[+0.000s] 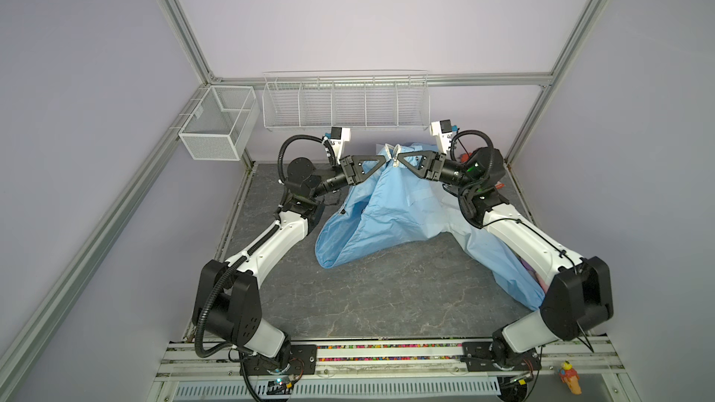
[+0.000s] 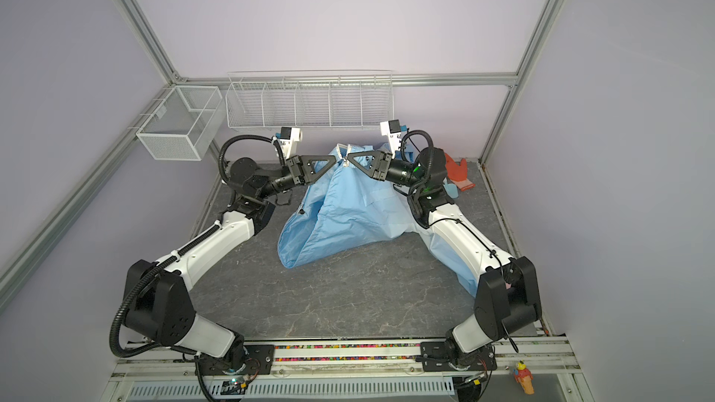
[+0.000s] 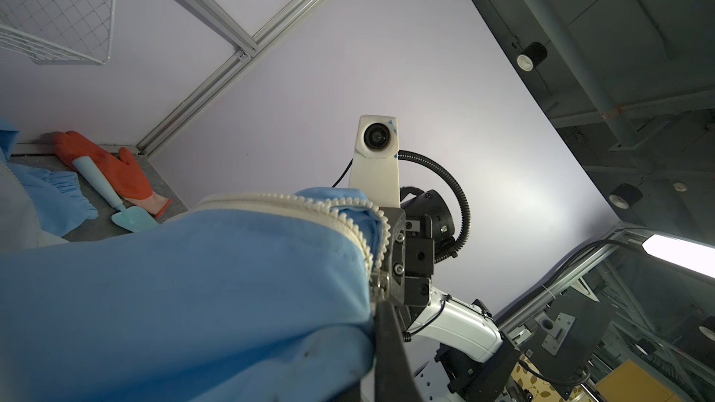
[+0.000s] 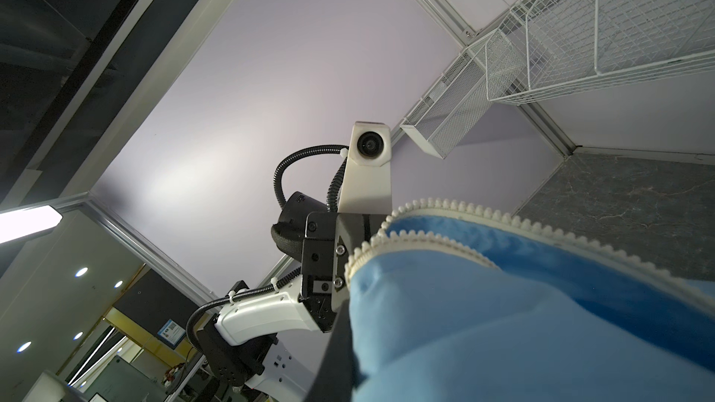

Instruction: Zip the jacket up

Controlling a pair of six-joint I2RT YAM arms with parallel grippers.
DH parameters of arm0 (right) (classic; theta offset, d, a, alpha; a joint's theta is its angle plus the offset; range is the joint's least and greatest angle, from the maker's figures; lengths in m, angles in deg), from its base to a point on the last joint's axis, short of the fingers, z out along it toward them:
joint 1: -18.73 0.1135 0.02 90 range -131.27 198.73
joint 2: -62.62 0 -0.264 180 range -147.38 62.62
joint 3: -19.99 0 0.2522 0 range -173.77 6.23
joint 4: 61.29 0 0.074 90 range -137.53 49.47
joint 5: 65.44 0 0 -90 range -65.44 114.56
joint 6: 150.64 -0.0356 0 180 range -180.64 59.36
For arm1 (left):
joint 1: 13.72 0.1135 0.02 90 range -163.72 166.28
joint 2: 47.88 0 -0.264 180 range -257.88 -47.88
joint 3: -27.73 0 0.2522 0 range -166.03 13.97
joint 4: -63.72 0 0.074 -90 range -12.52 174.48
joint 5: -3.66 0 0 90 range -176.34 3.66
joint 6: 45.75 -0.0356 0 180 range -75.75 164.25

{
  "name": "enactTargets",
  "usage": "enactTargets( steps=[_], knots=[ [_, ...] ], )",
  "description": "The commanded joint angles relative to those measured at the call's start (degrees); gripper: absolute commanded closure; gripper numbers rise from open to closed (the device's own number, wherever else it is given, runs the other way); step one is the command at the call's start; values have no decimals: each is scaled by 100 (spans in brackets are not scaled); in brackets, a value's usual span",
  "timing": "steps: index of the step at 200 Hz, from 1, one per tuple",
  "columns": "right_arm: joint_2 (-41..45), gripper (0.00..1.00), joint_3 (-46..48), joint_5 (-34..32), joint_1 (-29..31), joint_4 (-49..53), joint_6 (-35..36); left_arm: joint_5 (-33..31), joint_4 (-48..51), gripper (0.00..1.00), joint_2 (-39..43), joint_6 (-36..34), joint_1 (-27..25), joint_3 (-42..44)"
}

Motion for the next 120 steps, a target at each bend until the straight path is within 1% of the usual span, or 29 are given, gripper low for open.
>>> enactTargets(
  steps=[1, 120],
  knots=[
    [-30, 93, -178, 70, 42, -265, -114, 69, -396, 100, -34, 127, 19, -83],
    [-13, 93, -168, 106, 43, -301, -141, 25, -443, 100, -64, 181, 18, -56]
  ],
)
